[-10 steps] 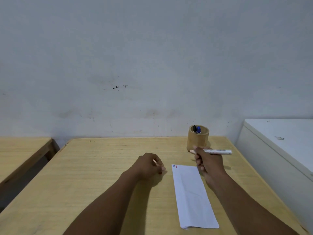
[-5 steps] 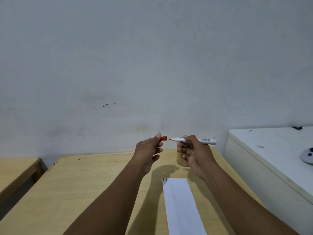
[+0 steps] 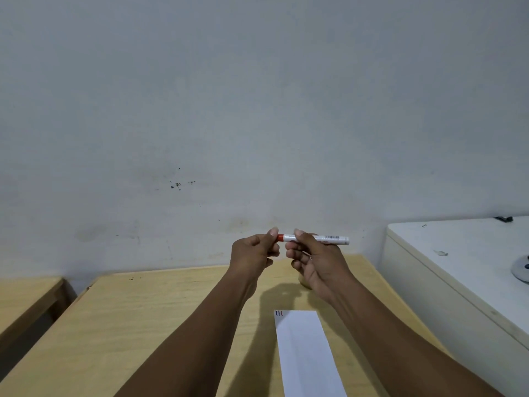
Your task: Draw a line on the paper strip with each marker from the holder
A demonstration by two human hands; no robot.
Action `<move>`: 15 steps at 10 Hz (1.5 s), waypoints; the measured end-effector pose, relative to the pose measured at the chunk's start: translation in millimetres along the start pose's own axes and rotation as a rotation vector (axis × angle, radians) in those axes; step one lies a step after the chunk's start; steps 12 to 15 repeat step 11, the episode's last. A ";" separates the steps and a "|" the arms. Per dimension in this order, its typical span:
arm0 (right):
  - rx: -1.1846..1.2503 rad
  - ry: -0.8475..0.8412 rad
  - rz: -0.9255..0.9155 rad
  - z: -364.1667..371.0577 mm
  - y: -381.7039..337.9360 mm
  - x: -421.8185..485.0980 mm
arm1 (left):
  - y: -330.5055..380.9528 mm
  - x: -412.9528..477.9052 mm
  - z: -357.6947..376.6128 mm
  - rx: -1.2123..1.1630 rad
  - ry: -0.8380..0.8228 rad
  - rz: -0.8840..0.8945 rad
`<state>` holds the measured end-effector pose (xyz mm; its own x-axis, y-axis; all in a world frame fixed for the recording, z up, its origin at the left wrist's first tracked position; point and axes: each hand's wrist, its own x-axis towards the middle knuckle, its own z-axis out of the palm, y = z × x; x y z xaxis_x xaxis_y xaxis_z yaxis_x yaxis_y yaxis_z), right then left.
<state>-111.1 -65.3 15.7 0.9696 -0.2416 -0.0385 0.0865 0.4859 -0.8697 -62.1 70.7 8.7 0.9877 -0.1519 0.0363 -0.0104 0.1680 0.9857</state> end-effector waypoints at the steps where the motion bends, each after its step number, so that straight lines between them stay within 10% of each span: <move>1: -0.117 0.001 0.078 -0.1 -9.9 9.4 | 6.7 6.7 -4.1 0.073 0.007 0.061; 6: -0.706 0.277 -0.070 -79.6 -65.4 54.2 | 26.6 65.5 19.7 0.566 0.078 0.376; 15: -0.745 0.229 0.020 -108.0 -43.4 73.8 | -14.7 90.7 53.7 0.842 -0.176 0.298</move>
